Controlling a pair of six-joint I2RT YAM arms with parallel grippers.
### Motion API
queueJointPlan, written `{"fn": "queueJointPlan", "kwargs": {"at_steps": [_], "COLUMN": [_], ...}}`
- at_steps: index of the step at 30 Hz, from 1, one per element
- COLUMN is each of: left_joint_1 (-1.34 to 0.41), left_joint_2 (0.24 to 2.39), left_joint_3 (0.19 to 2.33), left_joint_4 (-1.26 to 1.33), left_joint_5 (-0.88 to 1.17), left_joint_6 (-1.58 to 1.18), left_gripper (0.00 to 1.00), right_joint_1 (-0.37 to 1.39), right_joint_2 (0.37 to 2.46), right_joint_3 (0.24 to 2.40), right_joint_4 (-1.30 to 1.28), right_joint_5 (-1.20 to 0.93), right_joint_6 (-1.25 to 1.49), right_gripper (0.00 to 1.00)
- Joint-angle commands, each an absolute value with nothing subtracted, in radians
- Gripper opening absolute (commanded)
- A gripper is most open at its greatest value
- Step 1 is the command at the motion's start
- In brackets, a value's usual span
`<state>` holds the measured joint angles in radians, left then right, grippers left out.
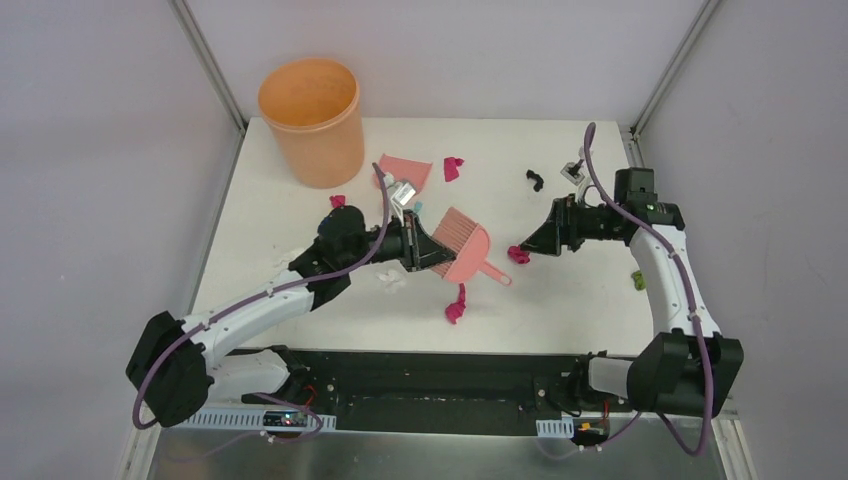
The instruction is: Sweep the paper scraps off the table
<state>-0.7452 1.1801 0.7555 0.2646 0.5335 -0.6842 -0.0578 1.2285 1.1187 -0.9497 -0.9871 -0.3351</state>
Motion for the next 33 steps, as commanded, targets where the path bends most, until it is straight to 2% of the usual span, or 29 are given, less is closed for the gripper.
{"fn": "queueJointPlan", "kwargs": {"at_steps": [1, 6, 12, 18, 21, 26, 33], "left_joint_1": [-0.709, -0.683, -0.677, -0.676, -0.678, -0.678, -0.707], "left_joint_2": [1.096, 1.142, 1.343, 1.530, 1.545, 1.500, 1.336], "left_joint_3": [0.644, 0.587, 0.526, 0.568, 0.595, 0.593, 0.652], "left_joint_4": [0.560, 0.779, 1.150, 1.366, 1.345, 1.226, 0.814], "left_joint_5": [0.485, 0.480, 0.456, 0.492, 0.516, 0.542, 0.585], "left_joint_6": [-0.727, -0.893, -1.111, -1.244, -1.253, -1.213, -1.045], "left_gripper": [0.00, 0.00, 0.00, 0.00, 0.00, 0.00, 0.00], "right_joint_1": [-0.067, -0.067, -0.066, -0.065, -0.068, -0.090, -0.109], "right_joint_2": [1.280, 1.325, 1.316, 1.321, 1.319, 1.321, 1.388], "right_joint_3": [1.081, 1.114, 1.074, 1.055, 1.055, 1.080, 1.148], "right_joint_4": [-1.015, -1.172, -1.212, -1.203, -1.201, -1.190, -1.197], "right_joint_5": [-1.371, -1.457, -1.472, -1.476, -1.464, -1.475, -1.450], "right_joint_6": [-0.460, -0.610, -0.668, -0.661, -0.663, -0.659, -0.633], "right_gripper": [0.78, 0.77, 0.76, 0.66, 0.65, 0.72, 0.73]}}
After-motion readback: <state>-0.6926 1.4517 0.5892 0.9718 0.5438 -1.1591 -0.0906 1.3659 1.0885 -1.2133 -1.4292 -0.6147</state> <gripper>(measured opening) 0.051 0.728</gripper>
